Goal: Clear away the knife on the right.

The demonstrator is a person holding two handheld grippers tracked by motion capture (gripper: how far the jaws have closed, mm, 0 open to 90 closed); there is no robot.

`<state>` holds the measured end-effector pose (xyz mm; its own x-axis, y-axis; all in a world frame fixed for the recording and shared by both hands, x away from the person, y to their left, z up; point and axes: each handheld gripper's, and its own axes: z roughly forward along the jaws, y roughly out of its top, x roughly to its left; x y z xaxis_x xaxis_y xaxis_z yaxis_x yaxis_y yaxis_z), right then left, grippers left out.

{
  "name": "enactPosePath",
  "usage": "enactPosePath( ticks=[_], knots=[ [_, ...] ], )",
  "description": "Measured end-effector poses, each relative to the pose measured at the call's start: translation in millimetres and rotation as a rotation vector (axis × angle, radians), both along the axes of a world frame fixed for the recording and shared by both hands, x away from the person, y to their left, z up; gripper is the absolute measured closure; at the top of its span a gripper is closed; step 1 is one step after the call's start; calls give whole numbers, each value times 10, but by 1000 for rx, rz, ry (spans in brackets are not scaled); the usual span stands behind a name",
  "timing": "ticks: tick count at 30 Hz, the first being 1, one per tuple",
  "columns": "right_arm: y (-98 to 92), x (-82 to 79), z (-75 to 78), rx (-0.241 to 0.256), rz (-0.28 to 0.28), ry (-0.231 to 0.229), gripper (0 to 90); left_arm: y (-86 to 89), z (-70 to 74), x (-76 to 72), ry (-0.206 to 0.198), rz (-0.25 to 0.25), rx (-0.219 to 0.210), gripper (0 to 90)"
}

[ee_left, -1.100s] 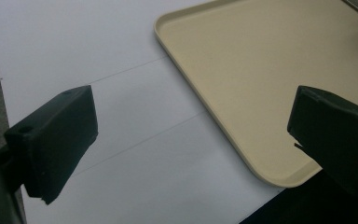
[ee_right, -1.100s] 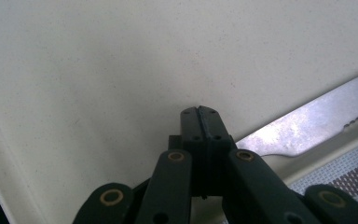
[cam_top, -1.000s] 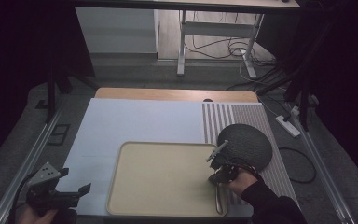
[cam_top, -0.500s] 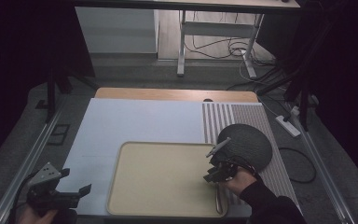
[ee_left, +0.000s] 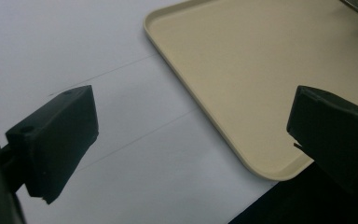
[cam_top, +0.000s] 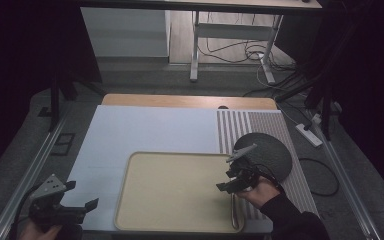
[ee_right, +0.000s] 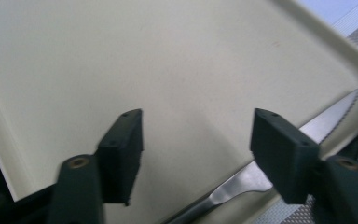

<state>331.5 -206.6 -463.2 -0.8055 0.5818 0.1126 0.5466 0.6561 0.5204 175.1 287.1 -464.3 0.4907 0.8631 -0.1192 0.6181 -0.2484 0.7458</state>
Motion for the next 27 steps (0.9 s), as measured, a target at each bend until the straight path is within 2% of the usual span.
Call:
enactPosePath(
  ticks=[2, 4, 12, 17, 22, 27],
  knots=[
    [-9, -4, 15, 7, -4, -3, 272, -3, 0, 0, 0, 0, 3, 25],
    [-16, -13, 25, -9, -8, -16, 219, -7, 1, -1, 0, 0, 5, 25],
    [-77, -45, 45, -33, -15, -70, 110, -16, 2, -5, -3, -1, 14, 25],
    [-150, -72, 56, -23, -35, -87, 34, -13, 3, -6, -4, -1, 13, 25],
    [-227, -101, 42, -19, -63, -100, 0, -10, 4, -7, -4, -1, 11, 24],
    [-319, -109, 20, 9, -90, -88, 0, -10, 4, -7, -4, -2, 10, 25]
  ],
)
